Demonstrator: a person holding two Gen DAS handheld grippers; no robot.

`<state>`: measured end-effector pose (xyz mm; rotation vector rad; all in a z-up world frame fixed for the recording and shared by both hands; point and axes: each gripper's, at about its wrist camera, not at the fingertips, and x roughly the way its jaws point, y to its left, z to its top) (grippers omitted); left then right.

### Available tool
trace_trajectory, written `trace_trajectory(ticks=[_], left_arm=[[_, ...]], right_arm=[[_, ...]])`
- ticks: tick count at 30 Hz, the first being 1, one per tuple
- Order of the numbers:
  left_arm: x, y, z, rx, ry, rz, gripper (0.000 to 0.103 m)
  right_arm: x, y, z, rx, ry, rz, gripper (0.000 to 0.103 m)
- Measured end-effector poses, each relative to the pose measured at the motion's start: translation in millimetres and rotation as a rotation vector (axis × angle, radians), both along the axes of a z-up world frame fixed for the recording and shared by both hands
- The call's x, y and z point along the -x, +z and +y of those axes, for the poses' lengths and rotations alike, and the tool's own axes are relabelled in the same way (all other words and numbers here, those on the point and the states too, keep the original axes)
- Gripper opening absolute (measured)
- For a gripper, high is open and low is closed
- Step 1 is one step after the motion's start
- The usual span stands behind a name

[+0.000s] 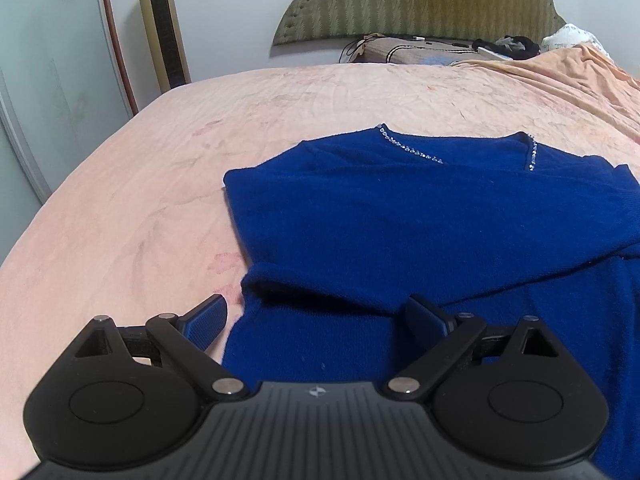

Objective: Fold small clothes

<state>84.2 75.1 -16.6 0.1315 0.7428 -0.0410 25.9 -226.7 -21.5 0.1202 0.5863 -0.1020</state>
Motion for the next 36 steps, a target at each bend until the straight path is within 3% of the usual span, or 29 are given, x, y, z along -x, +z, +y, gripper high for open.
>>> trace_trajectory(ticks=[6, 12, 17, 36], left_arm=[[9, 0, -6, 0.003, -0.001, 0.005, 0.097], [23, -4, -10, 0.005, 0.003, 0.015, 0.097], [35, -7, -11, 0.050, 0.021, 0.031, 0.097], [50, -19, -17, 0.033, 0.058, -0.054, 0.103]], right_arm=[[8, -17, 34, 0.064, 0.157, 0.084, 0.095], [15, -27, 35, 0.047, 0.157, 0.088, 0.101], [20, -29, 40, 0.075, 0.155, 0.090, 0.103], [23, -31, 39, 0.076, 0.150, 0.085, 0.103]])
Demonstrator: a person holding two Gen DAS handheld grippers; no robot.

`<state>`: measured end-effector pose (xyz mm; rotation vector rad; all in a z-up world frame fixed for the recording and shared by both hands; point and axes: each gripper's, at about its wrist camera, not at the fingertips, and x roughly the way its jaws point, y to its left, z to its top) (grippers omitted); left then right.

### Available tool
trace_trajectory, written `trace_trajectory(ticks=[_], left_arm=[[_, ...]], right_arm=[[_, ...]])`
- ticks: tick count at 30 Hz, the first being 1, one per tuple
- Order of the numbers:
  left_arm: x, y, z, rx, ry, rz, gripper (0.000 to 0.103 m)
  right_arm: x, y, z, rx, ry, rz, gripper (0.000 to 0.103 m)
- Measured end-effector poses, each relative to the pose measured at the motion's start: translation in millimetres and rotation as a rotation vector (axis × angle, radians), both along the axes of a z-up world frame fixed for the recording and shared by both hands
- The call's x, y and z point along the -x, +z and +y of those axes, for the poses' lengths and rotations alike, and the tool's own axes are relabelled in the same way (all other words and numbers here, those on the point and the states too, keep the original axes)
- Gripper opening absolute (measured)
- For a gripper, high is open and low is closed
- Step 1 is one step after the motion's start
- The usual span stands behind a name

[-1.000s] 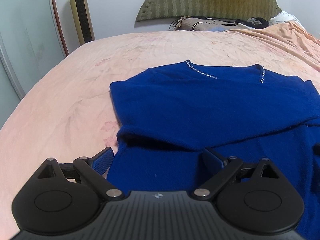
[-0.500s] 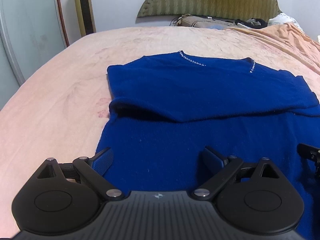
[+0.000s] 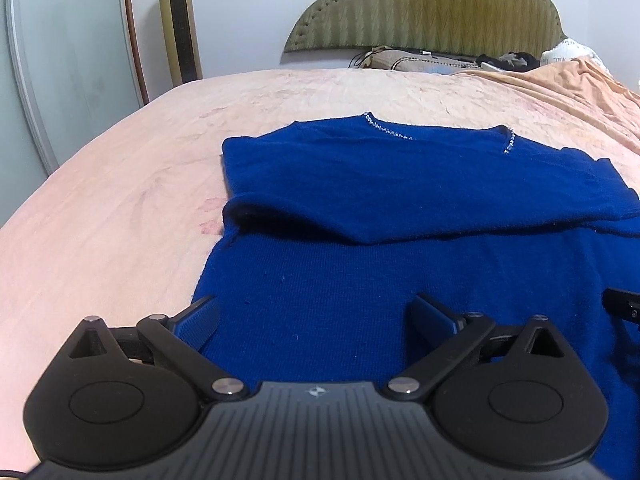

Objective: Fold small clothes

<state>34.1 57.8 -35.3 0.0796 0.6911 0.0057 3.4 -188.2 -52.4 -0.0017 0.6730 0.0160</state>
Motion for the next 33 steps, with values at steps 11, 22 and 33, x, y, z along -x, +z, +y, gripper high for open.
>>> trace_trajectory(ticks=[11, 22, 33], left_arm=[[4, 3, -1, -0.008, 0.003, 0.016, 0.103], [11, 7, 1, 0.004, 0.000, 0.041, 0.103], [25, 10, 2, 0.001, -0.015, 0.045, 0.103]], right_arm=[[12, 4, -1, -0.009, -0.001, 0.011, 0.103], [30, 11, 2, -0.001, 0.005, 0.015, 0.102], [43, 18, 4, 0.015, 0.018, -0.003, 0.102]])
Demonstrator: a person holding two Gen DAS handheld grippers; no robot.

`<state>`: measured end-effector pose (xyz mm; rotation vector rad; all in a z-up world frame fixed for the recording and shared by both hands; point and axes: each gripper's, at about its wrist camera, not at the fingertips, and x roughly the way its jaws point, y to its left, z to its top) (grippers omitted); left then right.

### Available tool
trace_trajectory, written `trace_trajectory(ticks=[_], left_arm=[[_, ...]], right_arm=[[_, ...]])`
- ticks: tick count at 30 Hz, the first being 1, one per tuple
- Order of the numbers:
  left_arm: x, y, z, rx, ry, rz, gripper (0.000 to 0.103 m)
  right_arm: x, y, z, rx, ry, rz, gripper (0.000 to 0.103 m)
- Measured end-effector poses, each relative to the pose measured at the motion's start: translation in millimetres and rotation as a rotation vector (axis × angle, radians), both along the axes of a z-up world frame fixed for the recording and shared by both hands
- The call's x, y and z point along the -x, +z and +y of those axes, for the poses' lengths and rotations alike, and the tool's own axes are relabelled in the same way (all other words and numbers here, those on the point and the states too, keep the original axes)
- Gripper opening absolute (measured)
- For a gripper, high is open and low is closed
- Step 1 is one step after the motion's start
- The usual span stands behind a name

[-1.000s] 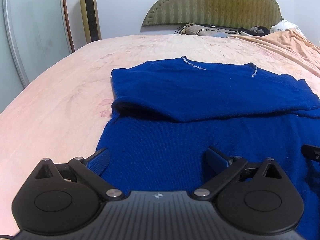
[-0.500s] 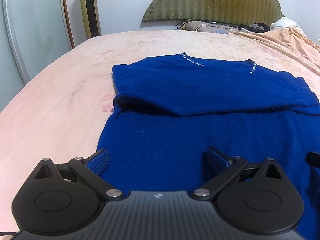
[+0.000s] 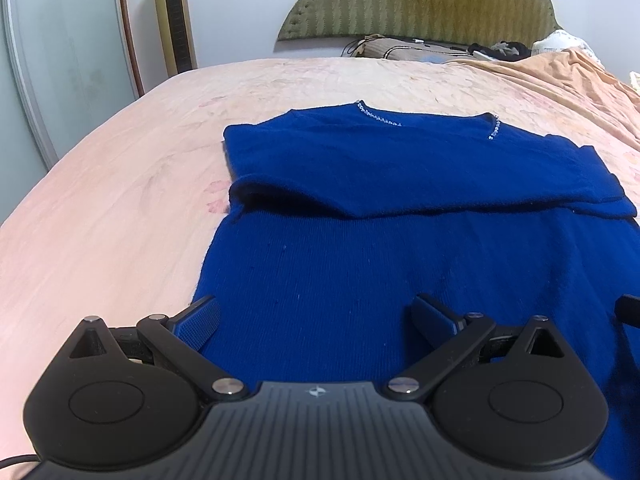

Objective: Fold small clothes

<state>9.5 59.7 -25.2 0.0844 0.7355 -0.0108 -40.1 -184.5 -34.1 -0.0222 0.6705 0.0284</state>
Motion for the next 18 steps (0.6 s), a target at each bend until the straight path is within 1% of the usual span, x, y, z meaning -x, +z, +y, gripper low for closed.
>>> trace_trajectory(ticks=[14, 18], left_arm=[[12, 3, 5, -0.005, 0.003, -0.005, 0.103], [21, 10, 18, -0.013, -0.001, -0.018, 0.103]], right_arm=[[13, 4, 2, 0.003, 0.012, -0.019, 0.102], [20, 7, -1, -0.009, 0.014, -0.019, 0.102]])
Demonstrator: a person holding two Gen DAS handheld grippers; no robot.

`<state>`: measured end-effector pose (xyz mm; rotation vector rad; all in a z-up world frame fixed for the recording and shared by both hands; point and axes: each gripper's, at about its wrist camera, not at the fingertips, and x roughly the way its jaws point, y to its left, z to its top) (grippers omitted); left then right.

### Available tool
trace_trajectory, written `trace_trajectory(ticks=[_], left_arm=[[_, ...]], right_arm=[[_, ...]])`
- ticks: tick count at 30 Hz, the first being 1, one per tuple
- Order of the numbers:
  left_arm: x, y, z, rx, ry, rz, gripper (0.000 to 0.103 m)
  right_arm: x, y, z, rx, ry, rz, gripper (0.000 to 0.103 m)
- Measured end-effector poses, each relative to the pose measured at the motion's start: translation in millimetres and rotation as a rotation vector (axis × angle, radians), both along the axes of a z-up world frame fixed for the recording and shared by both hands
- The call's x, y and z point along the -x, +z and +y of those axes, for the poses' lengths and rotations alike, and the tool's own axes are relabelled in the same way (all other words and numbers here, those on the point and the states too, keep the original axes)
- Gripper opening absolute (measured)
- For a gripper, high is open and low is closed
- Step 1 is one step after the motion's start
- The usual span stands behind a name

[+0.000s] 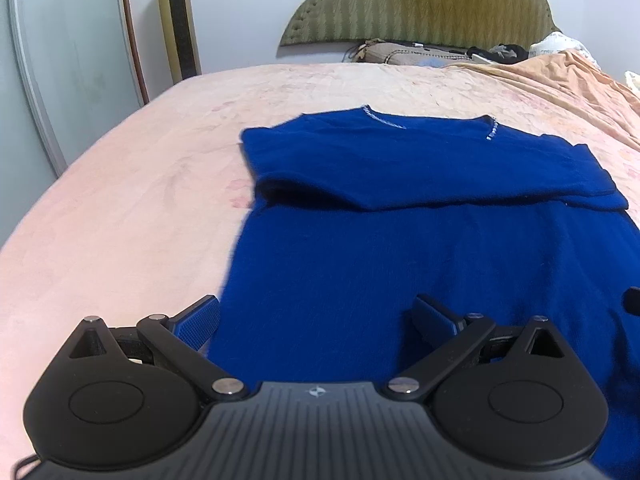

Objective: Fold small clothes

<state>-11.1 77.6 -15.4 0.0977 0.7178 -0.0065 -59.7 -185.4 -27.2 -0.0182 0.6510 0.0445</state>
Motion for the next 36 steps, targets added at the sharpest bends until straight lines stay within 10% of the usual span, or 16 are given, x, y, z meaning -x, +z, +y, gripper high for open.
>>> trace_trajectory(ticks=[10, 19, 24, 26, 36], left_arm=[[18, 4, 76, 0.123, 0.025, 0.058, 0.103], [14, -2, 53, 0.341, -0.231, 0.130, 0.102], [6, -2, 28, 0.337, -0.298, 0.153, 0.033], [-1, -1, 29, 0.356, -0.283, 0.172, 0.014], [-34, 21, 14, 0.334, -0.265, 0.073, 0.012]], right_arm=[[27, 5, -49, -0.074, -0.093, 0.035, 0.099], [42, -8, -54, -0.158, -0.057, 0.131, 0.074], [38, -4, -24, -0.083, 0.006, 0.109, 0.019], [34, 0, -23, -0.083, 0.021, 0.093, 0.012], [-13, 32, -41, -0.086, 0.014, -0.037, 0.010]])
